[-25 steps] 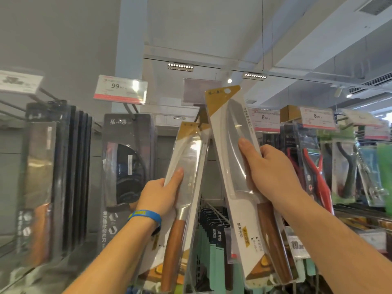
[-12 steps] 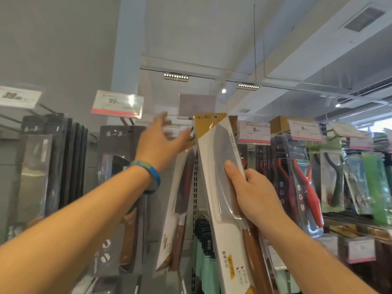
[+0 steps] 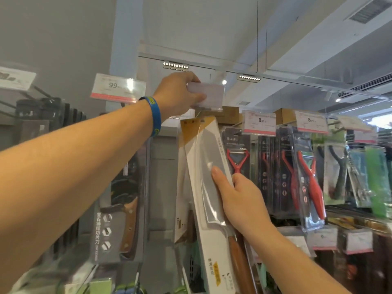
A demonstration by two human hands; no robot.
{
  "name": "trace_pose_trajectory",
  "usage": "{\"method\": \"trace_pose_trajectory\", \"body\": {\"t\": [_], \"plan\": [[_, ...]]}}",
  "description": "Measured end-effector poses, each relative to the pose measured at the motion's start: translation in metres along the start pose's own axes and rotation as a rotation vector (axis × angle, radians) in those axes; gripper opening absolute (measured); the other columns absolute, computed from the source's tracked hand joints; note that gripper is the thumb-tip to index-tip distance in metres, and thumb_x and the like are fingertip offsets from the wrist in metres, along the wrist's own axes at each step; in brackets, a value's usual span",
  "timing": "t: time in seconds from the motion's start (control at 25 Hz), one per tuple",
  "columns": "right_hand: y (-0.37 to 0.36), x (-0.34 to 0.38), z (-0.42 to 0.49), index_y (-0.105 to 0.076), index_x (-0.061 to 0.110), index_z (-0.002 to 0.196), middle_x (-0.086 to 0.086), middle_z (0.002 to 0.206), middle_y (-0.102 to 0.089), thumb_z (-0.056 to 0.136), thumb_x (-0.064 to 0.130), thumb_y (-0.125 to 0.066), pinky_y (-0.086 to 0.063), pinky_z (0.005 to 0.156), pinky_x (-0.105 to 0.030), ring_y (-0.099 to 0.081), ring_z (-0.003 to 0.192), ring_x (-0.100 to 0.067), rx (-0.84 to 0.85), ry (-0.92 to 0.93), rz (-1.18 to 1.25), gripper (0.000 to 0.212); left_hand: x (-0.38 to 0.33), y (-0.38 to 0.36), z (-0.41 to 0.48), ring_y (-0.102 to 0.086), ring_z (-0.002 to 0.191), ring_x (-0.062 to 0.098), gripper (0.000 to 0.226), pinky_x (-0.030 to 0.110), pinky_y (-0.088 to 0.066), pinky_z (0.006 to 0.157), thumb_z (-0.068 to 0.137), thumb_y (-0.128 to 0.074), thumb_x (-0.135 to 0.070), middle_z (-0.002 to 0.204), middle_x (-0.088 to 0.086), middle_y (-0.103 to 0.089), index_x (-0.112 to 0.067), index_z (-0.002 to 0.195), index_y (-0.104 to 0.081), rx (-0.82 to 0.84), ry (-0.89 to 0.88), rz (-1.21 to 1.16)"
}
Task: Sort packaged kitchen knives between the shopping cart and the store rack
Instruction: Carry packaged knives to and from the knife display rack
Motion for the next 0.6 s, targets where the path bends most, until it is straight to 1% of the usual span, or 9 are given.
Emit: {"method": "trace_pose_trajectory", "body": {"t": [0.04, 0.16, 0.28, 0.4, 0.44, 0.56, 0.6], "plan": [[0.000, 0.003, 0.000, -0.061, 0.016, 0.085, -0.002, 0.083, -0.067, 0.093, 0.072, -0.048, -0.051, 0.064, -0.034, -0.066, 0.076, -0.019, 0.000, -0.001, 0.006, 0.059, 0.000, -0.001, 0.000, -0.062, 0.092, 0.016, 0.028, 0.017, -0.045, 0.064, 0.088, -0.073, -0.034, 0.106, -0.002, -0.064, -0.027, 0.113, -0.062, -0.003, -0.010, 0.018], [-0.006, 0.008, 0.006, -0.060, 0.019, 0.083, 0.001, 0.082, -0.066, 0.093, 0.071, -0.047, -0.041, 0.058, -0.027, -0.063, 0.073, -0.014, -0.005, 0.005, 0.002, 0.054, 0.004, 0.003, -0.001, -0.059, 0.089, 0.014, 0.026, 0.015, -0.041, 0.060, 0.089, -0.072, -0.035, 0.103, -0.005, -0.062, -0.030, 0.112, -0.062, -0.008, -0.004, 0.025], [-0.012, 0.008, 0.010, -0.065, 0.020, 0.088, 0.002, 0.086, -0.069, 0.093, 0.072, -0.045, -0.043, 0.060, -0.030, -0.065, 0.077, -0.014, 0.003, 0.020, -0.034, 0.056, 0.004, 0.007, -0.005, -0.060, 0.091, 0.015, 0.026, 0.018, -0.044, 0.065, 0.089, -0.072, -0.036, 0.105, -0.004, -0.064, -0.028, 0.113, -0.065, -0.014, -0.003, 0.029], [-0.021, 0.011, 0.010, -0.068, 0.018, 0.085, 0.001, 0.083, -0.071, 0.091, 0.074, -0.044, -0.045, 0.062, -0.033, -0.066, 0.076, -0.017, -0.001, 0.033, -0.039, 0.061, 0.004, 0.008, -0.011, -0.062, 0.094, 0.016, 0.030, 0.022, -0.045, 0.074, 0.089, -0.071, -0.035, 0.104, -0.003, -0.066, -0.025, 0.117, -0.066, -0.011, -0.039, 0.049], [-0.024, 0.010, 0.011, -0.067, 0.019, 0.085, 0.001, 0.082, -0.071, 0.090, 0.075, -0.043, -0.044, 0.060, -0.032, -0.067, 0.074, -0.016, 0.000, 0.027, -0.031, 0.061, 0.005, 0.008, -0.011, -0.063, 0.095, 0.016, 0.030, 0.022, -0.046, 0.074, 0.090, -0.070, -0.034, 0.105, -0.002, -0.067, -0.025, 0.118, -0.066, -0.002, -0.047, 0.045], [-0.033, 0.005, 0.012, -0.065, 0.021, 0.087, 0.003, 0.081, -0.070, 0.088, 0.076, -0.043, -0.043, 0.057, -0.026, -0.068, 0.071, -0.012, 0.022, -0.002, 0.001, 0.060, 0.009, 0.010, -0.010, -0.064, 0.095, 0.015, 0.029, 0.015, -0.046, 0.067, 0.092, -0.068, -0.033, 0.109, -0.002, -0.067, -0.026, 0.120, -0.063, 0.034, -0.042, 0.032], [-0.035, 0.004, 0.012, -0.065, 0.021, 0.087, 0.003, 0.080, -0.070, 0.088, 0.077, -0.043, -0.044, 0.056, -0.026, -0.067, 0.071, -0.012, 0.024, -0.006, 0.013, 0.060, 0.008, 0.010, -0.009, -0.063, 0.094, 0.015, 0.029, 0.016, -0.048, 0.068, 0.092, -0.067, -0.033, 0.109, -0.002, -0.067, -0.025, 0.120, -0.063, 0.036, -0.044, 0.035]]}}
Point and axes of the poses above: each hand's wrist, its own z-axis towards the middle knuckle, its own y-axis out of the back of the hand, x = y × z, the point moved 4 cm from there along z, towards the middle knuckle
